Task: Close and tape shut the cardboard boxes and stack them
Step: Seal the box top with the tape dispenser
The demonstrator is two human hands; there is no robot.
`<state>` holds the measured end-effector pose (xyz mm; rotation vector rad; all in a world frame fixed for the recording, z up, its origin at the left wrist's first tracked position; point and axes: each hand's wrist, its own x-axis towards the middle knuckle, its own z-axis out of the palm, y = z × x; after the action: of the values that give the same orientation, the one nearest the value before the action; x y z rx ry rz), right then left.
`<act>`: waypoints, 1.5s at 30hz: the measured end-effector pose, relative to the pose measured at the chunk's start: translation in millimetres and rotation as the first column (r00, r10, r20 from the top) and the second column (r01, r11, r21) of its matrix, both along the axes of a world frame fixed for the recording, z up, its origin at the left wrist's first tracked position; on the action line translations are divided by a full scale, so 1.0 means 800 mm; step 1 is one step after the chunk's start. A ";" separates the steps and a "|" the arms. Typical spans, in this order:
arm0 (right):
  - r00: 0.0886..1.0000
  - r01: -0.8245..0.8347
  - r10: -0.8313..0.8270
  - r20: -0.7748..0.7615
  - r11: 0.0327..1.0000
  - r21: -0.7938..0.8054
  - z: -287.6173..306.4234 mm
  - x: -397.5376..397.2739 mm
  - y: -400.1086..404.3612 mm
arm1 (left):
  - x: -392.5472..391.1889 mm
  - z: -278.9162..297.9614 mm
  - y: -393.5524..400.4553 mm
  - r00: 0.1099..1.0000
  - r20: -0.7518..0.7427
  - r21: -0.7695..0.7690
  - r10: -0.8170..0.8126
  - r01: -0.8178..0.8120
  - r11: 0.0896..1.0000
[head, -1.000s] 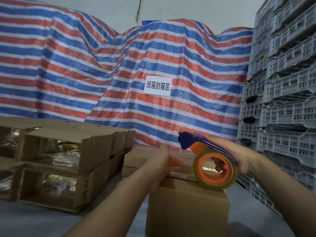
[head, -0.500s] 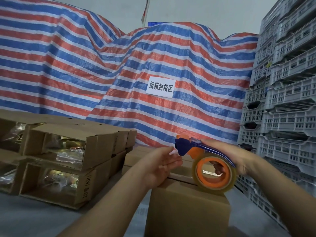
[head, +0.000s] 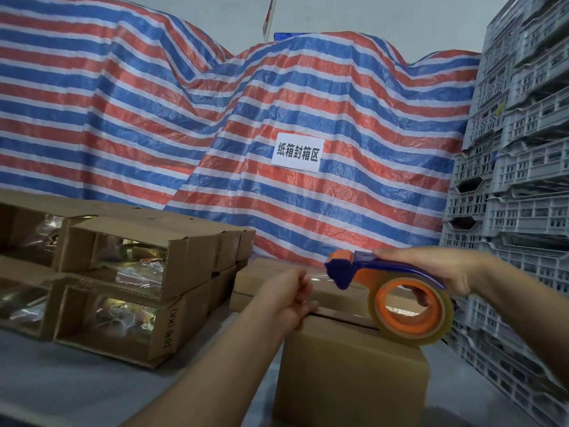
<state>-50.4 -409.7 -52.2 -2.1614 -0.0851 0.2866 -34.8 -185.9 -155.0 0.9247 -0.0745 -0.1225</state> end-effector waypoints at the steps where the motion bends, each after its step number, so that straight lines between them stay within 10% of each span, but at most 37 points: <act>1: 1.000 0.000 0.000 -0.012 1.000 -0.013 0.001 -0.001 -0.004 | -0.001 -0.002 0.000 0.999 -0.042 -0.098 0.011 -0.015 0.995; 5: 1.000 -0.013 0.012 -0.021 1.000 -0.015 -0.002 -0.003 -0.004 | -0.006 -0.002 -0.005 0.993 -0.068 -0.183 0.099 -0.110 0.977; 11: 0.996 -0.075 0.067 -0.063 0.986 -0.151 0.008 -0.004 0.023 | 0.012 -0.016 0.032 0.933 0.197 0.494 0.300 -0.359 0.792; 23: 0.980 -0.164 0.198 -0.001 0.808 -0.566 0.014 0.012 0.065 | 0.005 -0.060 0.041 0.978 0.040 0.351 0.205 -0.205 0.913; 45: 0.989 -0.127 0.149 -0.010 0.803 -0.582 0.012 0.031 0.069 | 0.011 -0.089 0.016 0.981 -0.117 0.548 0.156 -0.067 0.834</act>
<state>-25.4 -354.2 -42.4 -2.7832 -0.1982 0.3958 -25.8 -173.0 -226.1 1.4842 0.1735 -0.1086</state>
